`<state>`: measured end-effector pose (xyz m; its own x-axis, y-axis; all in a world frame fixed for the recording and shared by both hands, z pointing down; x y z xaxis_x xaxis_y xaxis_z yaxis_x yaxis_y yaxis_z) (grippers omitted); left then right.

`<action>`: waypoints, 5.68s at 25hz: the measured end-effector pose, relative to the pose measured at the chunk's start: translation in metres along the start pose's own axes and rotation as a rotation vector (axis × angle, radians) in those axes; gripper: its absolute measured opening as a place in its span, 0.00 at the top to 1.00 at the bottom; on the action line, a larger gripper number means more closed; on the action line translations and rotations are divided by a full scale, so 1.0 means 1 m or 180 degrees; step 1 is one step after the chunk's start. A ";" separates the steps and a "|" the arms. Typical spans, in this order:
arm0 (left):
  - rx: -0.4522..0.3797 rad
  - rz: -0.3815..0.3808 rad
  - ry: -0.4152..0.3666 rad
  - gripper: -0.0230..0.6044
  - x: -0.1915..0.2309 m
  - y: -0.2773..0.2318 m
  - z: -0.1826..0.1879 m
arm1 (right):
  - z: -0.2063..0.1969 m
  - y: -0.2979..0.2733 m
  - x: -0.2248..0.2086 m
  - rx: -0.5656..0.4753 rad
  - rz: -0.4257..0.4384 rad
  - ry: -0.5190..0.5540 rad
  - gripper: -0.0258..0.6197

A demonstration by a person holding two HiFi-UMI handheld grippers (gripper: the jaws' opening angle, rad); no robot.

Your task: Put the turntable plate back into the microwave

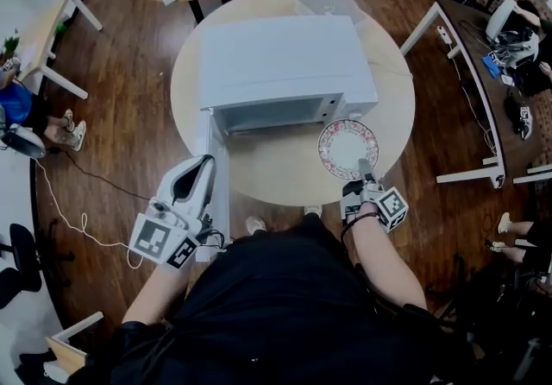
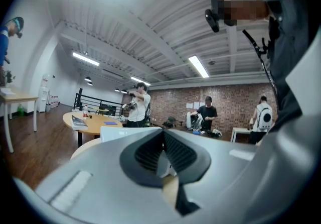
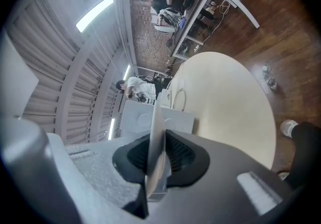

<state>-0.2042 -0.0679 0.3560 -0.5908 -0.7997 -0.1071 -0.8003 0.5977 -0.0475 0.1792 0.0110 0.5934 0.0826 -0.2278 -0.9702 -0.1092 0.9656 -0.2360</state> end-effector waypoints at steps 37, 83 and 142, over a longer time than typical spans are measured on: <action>-0.0031 0.0082 -0.0151 0.96 -0.002 0.020 0.000 | -0.102 -0.031 0.007 0.0907 0.0033 0.0160 0.91; -0.0106 -0.0103 -0.0139 0.96 0.004 0.013 -0.011 | -0.186 -0.051 0.018 0.1539 0.0046 0.0283 0.91; 0.0407 0.0525 -0.0412 0.96 0.021 -0.038 -0.016 | -0.177 -0.143 -0.001 0.1842 -0.0162 0.0165 0.91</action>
<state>-0.1875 -0.1083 0.3717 -0.6878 -0.6815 -0.2499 -0.6699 0.7285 -0.1432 0.0192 -0.1492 0.6185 0.0235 -0.2675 -0.9633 0.4540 0.8613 -0.2281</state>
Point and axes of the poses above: the fingertips, and each gripper's own axes: y backward along the fingers, x to its left, z out of its top, the point moved 2 cm from there along y, backward along the fingers, and after that the axes turned 15 degrees about -y, right-handed, at the moved point
